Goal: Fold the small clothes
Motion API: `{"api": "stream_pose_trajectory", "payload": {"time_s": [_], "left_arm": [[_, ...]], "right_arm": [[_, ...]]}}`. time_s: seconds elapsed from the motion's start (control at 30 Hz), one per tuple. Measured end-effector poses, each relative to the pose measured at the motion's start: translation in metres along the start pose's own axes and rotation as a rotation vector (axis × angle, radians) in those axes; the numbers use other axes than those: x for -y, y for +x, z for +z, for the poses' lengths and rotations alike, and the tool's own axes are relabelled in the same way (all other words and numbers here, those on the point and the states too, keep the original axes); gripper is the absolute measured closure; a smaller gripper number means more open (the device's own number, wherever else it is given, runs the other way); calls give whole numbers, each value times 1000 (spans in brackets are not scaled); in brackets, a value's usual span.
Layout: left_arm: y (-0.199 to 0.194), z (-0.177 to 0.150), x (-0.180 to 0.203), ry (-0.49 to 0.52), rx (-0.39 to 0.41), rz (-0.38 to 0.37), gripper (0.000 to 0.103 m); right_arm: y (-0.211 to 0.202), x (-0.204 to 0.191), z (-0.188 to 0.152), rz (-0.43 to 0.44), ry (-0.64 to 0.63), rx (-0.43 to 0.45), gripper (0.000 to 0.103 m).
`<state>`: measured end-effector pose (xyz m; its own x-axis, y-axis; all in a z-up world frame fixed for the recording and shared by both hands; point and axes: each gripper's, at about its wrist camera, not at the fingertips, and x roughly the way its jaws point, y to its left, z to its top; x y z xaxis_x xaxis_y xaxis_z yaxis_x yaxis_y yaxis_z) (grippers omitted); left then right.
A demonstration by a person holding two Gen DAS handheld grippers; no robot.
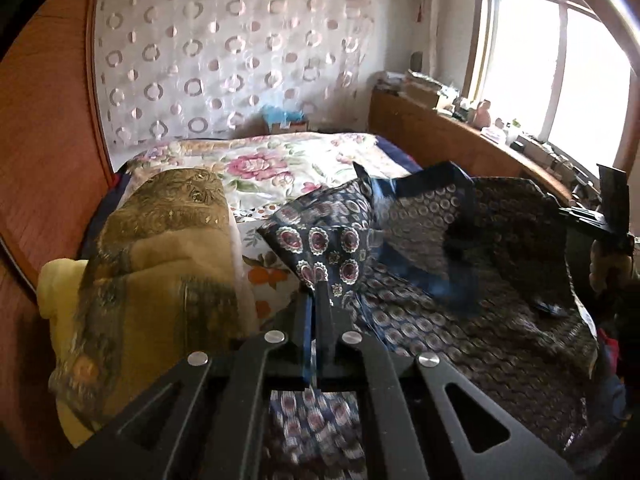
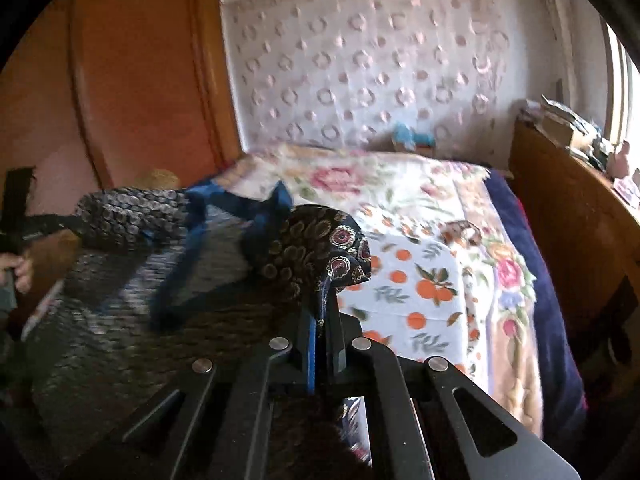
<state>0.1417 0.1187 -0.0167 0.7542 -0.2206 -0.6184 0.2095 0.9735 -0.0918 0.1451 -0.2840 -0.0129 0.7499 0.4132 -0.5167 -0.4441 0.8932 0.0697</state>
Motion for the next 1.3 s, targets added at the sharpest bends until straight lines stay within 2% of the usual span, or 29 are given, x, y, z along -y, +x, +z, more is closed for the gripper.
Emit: {"api": "stream_pose_trajectory", "payload": {"time_s": [0.23,0.4,0.53,0.6,0.7,0.87,0.97,1.0,1.07,1.1,1.17,1.23,1.3], "left_arm": [[-52,-36,4,-15,44,32,102],[-84,-79,0,-92,50,21,102],[-103,-100,-1,-121,57,28,102],[-110,-106,-1,-127,55,56,102],[-123,-110,4,-137,67,57,102],[-142,-116,7,-101,73,134,102],[-140,-114,5,-89,55,155,100],[-139,-113,3,-84,53,163,96],[-140,-112,2,-73,58,184,78],[-140,-109,0,-72,64,184,64],[-143,-104,-1,-65,79,172,57],[-142,-97,-2,-54,92,169,44],[-136,-90,-4,-48,95,166,38]], "right_arm": [[-56,-13,-42,23,-5,41,100],[-82,-13,-79,12,22,20,100],[-109,-8,-99,-11,47,0,100],[-117,-8,-100,-26,60,-19,100],[-130,-12,-98,-44,43,-53,100],[-146,-23,-95,-33,9,-90,100],[-141,-26,-97,-91,14,-124,100],[-140,-27,-95,-90,16,-125,100],[-140,-28,-89,-90,22,-113,100],[-141,-30,-85,-101,18,-108,98],[-145,-32,-78,-122,7,-87,92],[-151,-35,-72,-121,3,-62,81],[-156,-36,-66,-136,-3,-27,48]]}}
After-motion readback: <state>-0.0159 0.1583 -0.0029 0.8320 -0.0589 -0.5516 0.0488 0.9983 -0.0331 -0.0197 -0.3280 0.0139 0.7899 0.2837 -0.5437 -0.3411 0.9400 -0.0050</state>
